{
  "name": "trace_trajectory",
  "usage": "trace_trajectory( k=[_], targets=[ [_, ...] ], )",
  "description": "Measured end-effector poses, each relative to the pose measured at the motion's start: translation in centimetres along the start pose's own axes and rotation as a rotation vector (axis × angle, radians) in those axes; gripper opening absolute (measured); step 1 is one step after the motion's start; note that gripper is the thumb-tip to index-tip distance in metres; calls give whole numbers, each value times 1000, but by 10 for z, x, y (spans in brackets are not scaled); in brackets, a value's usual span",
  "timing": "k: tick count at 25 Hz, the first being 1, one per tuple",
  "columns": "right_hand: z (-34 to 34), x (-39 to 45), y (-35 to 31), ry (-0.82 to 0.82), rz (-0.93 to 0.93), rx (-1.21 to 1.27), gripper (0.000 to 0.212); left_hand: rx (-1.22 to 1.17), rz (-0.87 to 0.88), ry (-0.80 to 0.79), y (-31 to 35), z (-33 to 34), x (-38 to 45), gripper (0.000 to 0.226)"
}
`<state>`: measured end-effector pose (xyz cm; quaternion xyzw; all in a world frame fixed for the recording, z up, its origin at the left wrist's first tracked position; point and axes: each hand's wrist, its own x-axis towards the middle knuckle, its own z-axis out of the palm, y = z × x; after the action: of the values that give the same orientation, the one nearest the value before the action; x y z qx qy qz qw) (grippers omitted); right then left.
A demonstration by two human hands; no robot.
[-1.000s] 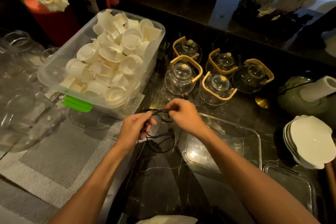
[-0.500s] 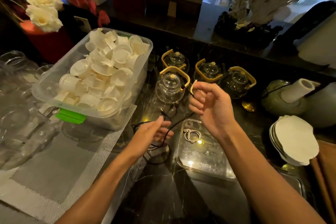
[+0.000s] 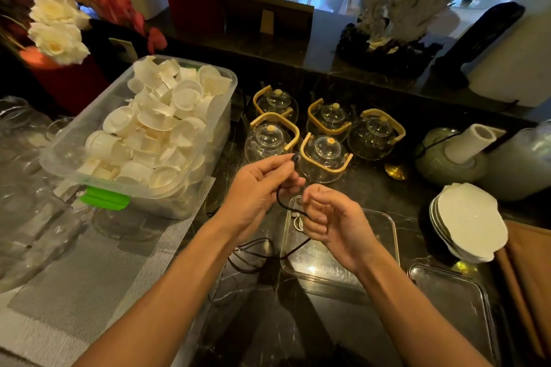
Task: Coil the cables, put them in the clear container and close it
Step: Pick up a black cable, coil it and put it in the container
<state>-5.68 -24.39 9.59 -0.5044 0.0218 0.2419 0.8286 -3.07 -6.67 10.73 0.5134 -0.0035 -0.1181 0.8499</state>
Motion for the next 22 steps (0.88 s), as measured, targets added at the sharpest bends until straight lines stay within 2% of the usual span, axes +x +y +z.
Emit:
trace_trajectory(
  k=[2,4,5,7,9,10,12,15,18,20,22],
  targets=[
    [-5,-2,9,47,-11,-29,16,-23,-10,14,-1,2,0,26],
    [-10,-3,19,84,-11,-163,28,-17,-4,16,1,4,0,26],
    [-11,-4,23,76,6,-299,31,-16,14,12,5,5,2,26],
    [-7,-5,30,-9,57,-661,22,-49,81,-9,13,5,6,25],
    [-1,-3,28,-1,90,-849,47,-29,143,-27,21,3,12,27],
    [2,-1,21,36,85,-797,56,46,148,-18,21,1,13,30],
    [7,5,-2,80,44,-489,59,298,92,1,12,-5,9,35],
    [7,16,-48,93,-68,-66,54,565,-76,-146,-21,-21,-9,47],
    [6,23,-86,163,-182,88,52,789,-85,-258,-50,-43,-22,44],
    [1,23,-105,208,-248,143,53,839,-67,-185,-59,-60,-23,38],
    [-8,21,-121,242,-301,219,53,880,4,-72,-60,-79,-22,46]
  ],
)
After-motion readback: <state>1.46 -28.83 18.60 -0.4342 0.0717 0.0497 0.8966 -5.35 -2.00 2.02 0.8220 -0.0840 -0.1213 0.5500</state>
